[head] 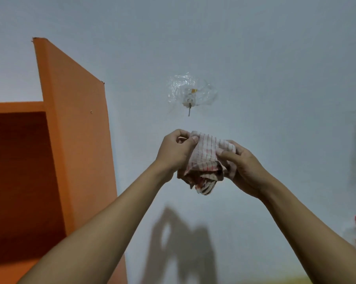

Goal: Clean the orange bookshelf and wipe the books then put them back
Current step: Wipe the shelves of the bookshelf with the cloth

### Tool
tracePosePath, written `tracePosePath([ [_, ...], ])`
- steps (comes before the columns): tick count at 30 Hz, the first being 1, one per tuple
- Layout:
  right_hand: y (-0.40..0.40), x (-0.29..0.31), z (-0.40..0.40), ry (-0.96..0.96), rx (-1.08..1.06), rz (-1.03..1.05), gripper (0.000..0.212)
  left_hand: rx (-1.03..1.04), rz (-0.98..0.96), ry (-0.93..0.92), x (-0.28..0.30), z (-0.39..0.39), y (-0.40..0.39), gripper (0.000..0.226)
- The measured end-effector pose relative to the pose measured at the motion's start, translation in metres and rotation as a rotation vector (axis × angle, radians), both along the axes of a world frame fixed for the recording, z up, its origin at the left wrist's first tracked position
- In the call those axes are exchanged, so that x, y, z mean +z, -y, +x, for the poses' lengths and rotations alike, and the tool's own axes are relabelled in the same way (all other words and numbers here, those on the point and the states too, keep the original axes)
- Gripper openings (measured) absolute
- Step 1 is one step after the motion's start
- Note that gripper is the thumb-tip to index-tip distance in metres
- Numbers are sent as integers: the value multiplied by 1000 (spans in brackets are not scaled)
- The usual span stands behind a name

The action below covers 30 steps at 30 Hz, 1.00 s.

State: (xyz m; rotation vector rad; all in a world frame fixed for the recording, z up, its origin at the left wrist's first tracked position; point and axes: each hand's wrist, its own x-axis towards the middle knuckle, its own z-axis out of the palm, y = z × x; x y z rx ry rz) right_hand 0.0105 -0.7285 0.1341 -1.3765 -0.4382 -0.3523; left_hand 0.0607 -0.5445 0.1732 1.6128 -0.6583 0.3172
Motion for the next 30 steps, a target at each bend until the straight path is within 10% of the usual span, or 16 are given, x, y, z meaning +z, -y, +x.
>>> tracePosePath([
  [7,-30,-52,-29,-148,118,-132,57,12,99,68,-26,-30,-26,12],
  [14,-77,-65,-66,-226,162,16,25,-7,173,169,-39,-63,-84,8],
  [30,-351,-107,-181,-126,383,19,46,56,161,186,-87,-188,-357,12],
])
